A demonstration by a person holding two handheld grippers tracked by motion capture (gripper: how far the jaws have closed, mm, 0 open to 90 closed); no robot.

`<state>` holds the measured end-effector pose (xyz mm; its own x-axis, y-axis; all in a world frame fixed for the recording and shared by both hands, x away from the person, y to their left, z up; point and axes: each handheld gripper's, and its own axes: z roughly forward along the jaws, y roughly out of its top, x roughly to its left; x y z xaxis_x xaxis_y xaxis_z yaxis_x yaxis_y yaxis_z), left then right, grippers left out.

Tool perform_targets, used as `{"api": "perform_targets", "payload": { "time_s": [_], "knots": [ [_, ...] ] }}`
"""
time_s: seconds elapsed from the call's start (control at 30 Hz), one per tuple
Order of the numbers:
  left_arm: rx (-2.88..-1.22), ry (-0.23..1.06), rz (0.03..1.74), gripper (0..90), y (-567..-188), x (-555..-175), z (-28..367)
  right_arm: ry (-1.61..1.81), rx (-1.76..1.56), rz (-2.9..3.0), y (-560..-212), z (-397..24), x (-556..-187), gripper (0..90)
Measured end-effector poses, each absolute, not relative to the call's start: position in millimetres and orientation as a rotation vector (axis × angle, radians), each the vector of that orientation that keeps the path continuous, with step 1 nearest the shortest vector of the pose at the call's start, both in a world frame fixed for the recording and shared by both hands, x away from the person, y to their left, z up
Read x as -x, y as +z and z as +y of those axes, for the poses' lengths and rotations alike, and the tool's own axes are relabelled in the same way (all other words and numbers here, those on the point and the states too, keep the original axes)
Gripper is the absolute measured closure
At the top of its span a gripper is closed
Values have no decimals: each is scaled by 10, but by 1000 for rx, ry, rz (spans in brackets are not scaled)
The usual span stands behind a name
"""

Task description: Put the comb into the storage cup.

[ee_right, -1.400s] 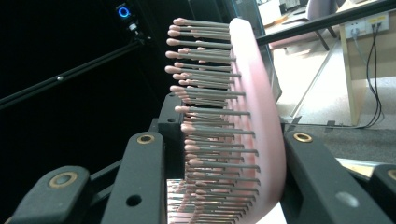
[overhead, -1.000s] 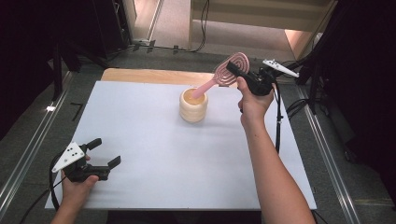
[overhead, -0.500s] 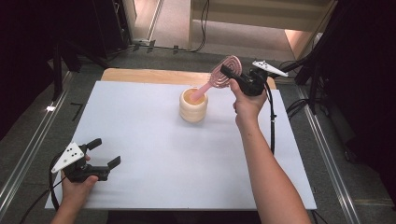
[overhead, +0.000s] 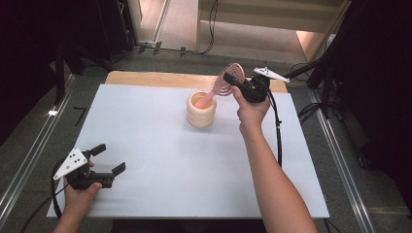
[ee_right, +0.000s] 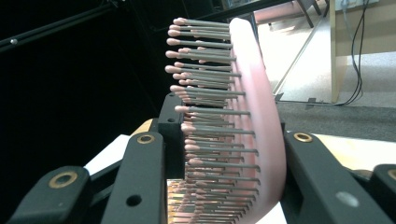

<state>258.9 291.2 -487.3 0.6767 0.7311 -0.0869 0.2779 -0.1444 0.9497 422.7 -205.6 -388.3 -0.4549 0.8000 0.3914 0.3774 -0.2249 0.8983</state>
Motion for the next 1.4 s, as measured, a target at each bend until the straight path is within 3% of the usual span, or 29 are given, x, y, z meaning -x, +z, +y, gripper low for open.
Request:
{"api": "perform_targets", "payload": {
  "time_s": [1.4],
  "knots": [
    [-1718, 476, 816, 0, -4876, -2585, 2920, 1638, -1502, 1740, -4239, -1819, -4377, 613]
  ]
}}
